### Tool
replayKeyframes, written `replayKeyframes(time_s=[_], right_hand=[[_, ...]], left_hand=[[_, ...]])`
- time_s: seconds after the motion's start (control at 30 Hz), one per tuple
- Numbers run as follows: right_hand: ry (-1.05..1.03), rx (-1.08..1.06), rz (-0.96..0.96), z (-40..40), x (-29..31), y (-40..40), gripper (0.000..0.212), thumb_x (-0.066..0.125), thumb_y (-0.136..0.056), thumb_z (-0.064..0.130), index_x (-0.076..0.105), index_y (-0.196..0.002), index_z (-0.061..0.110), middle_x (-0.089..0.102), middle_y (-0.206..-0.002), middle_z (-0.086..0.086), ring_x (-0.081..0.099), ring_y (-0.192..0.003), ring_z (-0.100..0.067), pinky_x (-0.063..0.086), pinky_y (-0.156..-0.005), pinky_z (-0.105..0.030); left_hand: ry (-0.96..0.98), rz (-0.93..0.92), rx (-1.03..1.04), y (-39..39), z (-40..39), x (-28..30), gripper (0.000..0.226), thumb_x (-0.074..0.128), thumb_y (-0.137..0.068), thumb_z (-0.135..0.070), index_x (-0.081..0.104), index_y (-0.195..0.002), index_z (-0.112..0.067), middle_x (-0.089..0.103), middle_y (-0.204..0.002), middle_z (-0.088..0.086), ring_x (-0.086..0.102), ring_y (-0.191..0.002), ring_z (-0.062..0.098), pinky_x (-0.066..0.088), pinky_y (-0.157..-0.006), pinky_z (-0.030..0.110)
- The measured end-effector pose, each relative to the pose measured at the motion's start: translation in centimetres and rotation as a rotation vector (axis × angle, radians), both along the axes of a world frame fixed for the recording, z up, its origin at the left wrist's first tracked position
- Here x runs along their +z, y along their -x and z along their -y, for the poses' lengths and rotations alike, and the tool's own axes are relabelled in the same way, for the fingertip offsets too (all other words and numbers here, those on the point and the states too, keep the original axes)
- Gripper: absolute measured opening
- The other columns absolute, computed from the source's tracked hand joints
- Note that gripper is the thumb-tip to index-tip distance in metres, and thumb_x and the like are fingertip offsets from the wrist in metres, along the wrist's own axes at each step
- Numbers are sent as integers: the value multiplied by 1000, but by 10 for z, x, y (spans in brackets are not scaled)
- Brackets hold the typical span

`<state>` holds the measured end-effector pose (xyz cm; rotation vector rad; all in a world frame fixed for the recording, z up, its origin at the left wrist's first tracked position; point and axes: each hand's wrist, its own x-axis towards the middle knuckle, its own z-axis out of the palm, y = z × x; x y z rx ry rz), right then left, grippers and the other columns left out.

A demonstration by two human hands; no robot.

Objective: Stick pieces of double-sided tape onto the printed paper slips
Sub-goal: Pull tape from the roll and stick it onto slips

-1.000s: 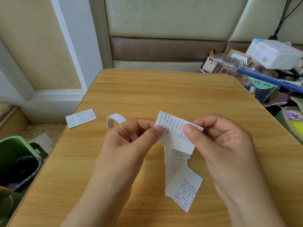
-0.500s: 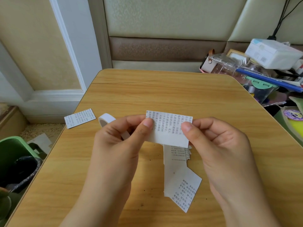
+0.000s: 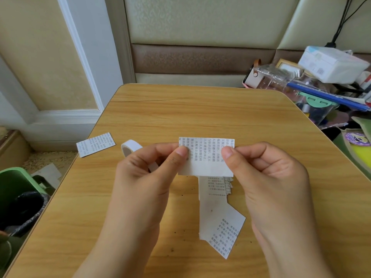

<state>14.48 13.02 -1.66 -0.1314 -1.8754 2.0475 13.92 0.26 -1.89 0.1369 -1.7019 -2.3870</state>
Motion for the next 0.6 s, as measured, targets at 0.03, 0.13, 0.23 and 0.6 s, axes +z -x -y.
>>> replayKeyframes(time_s=[0.03, 0.13, 0.23, 0.6], right_hand=[[-1, -5, -2, 0, 0, 0, 15, 74, -56, 32, 72, -67, 21, 69, -60, 2, 61, -56, -4, 46, -56, -11], [1, -13, -10, -1, 0, 0, 15, 74, -56, 32, 72, -67, 22, 69, -60, 2, 61, -55, -3, 46, -55, -11], [12, -13, -16, -1, -2, 1, 14, 74, -56, 31, 72, -66, 22, 70, -61, 2, 62, -56, -4, 46, -56, -12], [112, 61, 53, -8, -2, 4, 27, 75, -54, 27, 62, -76, 18, 72, -70, 0, 66, -66, -6, 49, -64, -17]], left_hand=[[6, 5, -4, 0, 0, 0, 8, 67, -63, -22, 74, -59, -23, 56, -48, -12, 49, -47, 0, 39, -51, 9], [27, 9, -13, 0, 0, 1, 8, 67, -63, -24, 73, -58, -24, 55, -47, -12, 48, -47, 0, 39, -51, 9], [52, 9, -28, 0, 1, 0, 8, 67, -64, -24, 73, -58, -24, 54, -46, -12, 47, -46, 0, 38, -50, 8], [41, -6, -34, 0, 3, -1, 8, 67, -65, -18, 71, -61, -13, 55, -46, -11, 48, -44, 0, 39, -50, 8]])
